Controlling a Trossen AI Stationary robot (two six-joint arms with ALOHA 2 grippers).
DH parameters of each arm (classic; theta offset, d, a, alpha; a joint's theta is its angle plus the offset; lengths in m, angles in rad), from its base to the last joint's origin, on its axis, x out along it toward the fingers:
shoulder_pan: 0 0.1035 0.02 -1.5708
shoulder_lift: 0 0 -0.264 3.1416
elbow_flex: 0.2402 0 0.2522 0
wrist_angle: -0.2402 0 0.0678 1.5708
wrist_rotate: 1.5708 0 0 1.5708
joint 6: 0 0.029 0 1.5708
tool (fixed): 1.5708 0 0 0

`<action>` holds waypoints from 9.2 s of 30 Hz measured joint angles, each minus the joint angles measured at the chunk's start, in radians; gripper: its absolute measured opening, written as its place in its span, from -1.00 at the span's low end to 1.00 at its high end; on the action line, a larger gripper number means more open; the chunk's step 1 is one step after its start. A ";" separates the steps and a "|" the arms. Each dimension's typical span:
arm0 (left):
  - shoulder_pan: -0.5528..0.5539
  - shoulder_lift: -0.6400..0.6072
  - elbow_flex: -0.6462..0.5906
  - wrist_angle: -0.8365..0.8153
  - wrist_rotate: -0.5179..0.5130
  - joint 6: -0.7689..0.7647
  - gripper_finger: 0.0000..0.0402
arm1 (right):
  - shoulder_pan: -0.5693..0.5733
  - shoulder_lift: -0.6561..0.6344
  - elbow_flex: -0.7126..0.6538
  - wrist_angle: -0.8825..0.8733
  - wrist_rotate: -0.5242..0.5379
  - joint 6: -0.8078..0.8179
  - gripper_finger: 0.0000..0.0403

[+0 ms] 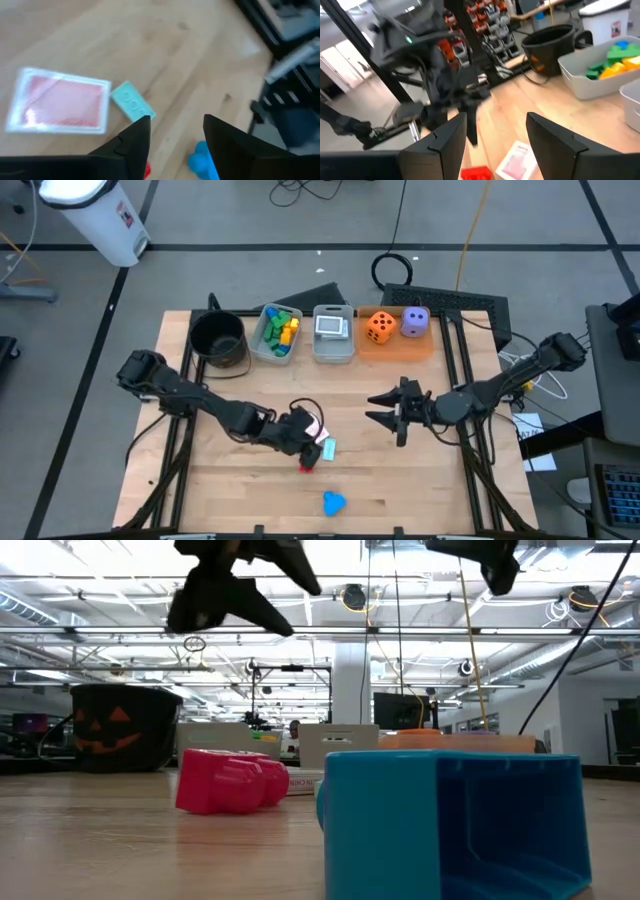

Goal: Pick & Place Toys
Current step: Put the red game piece into the left gray bin

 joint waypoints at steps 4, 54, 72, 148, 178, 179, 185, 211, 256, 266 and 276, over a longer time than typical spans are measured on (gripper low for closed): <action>0.007 0.001 0.040 -0.109 -0.014 -0.121 -0.15 | 0.000 -0.023 0.000 -0.053 -0.024 -0.001 -0.03; 0.070 0.166 0.040 -0.013 0.347 -0.186 0.39 | -0.002 -0.018 0.000 -0.166 -0.071 -0.005 -0.03; 0.042 0.174 0.040 -0.149 0.299 -0.315 0.49 | -0.002 -0.018 -0.096 -0.091 -0.071 0.083 -0.03; 0.310 -0.196 0.039 0.335 0.823 0.084 -0.95 | -0.049 0.023 0.219 -0.132 -0.233 -0.690 -0.03; 0.492 0.021 0.039 0.777 1.376 -0.446 -0.90 | -0.040 0.324 0.371 -0.028 0.102 -1.531 -0.03; 0.494 0.021 0.039 0.778 1.384 -0.458 -0.92 | -0.040 0.326 0.371 -0.014 0.117 -1.546 -0.03; 0.498 0.028 0.041 0.813 1.398 -0.527 -0.90 | -0.040 0.325 0.371 -0.006 0.090 -1.585 -0.03; 0.511 0.031 0.039 0.840 1.355 -0.646 -0.84 | -0.045 0.331 0.371 0.003 0.010 -1.654 -0.46; 0.597 0.031 0.039 0.754 1.256 -0.229 -0.56 | 0.019 0.275 0.370 -0.090 0.084 -1.407 -0.53; 0.652 0.031 0.039 0.755 1.165 -0.099 -0.56 | 0.020 0.232 0.370 -0.228 0.083 -1.251 -0.53; 0.700 0.031 0.039 0.756 1.141 0.007 -0.56 | -0.047 0.140 0.370 -0.425 -0.097 -0.862 -0.53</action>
